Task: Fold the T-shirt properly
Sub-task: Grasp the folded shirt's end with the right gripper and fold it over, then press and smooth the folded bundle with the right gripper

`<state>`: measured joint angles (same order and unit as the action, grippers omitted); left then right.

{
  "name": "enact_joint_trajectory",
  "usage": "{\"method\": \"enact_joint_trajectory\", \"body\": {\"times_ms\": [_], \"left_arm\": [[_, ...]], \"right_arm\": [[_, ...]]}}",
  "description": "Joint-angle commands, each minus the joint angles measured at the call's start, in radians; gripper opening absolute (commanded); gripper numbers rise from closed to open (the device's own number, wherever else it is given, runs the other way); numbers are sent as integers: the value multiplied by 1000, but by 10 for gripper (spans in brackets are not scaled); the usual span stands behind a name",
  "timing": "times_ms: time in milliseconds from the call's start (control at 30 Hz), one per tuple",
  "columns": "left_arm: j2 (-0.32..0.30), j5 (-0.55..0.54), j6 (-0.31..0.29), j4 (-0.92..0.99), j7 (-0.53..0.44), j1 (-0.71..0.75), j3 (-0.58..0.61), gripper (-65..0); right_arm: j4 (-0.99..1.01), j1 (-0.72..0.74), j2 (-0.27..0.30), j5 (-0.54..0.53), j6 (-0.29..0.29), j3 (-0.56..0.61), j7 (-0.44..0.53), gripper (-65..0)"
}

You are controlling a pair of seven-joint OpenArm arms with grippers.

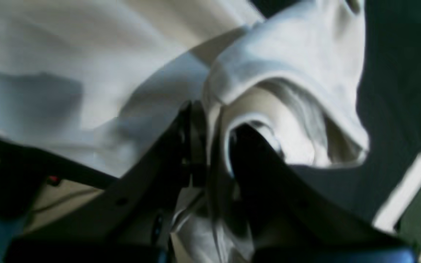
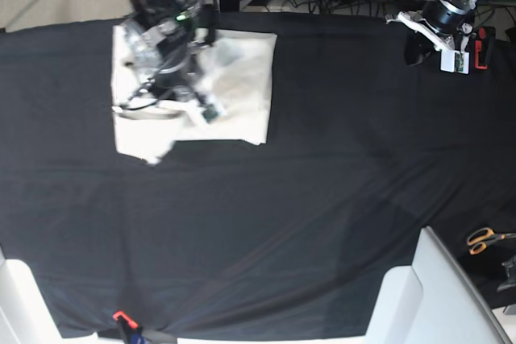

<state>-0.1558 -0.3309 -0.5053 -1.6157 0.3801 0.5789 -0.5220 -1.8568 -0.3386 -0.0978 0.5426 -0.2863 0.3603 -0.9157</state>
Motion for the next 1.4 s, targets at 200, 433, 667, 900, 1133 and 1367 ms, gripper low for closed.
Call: {"method": "enact_joint_trajectory", "body": {"times_ms": [200, 433, 667, 900, 1133, 1367], "left_arm": [[-12, -14, -5, -18, -22, 5, -7, -650], [-12, -14, -5, -18, -22, 5, -7, -650], [-12, -14, -5, -18, -22, 5, -7, -650], [-12, -14, -5, -15, -22, 5, -7, -650], [-12, -14, -5, -13, -22, 5, -7, -650], [-12, -14, -5, -13, -22, 5, -7, -650]], "right_arm": [[15, 23, -3, 10, 120, 82, 7, -647], [61, 32, -9, 10, 144, 84, 13, -647], [62, 46, -15, 9, 146, 135, 10, -647], [87, 54, -16, 9, 252, 214, 8, -647], [104, 63, -15, -55, 258, 214, 7, -647], [107, 69, -15, -98, 258, 219, 7, -644]]}}
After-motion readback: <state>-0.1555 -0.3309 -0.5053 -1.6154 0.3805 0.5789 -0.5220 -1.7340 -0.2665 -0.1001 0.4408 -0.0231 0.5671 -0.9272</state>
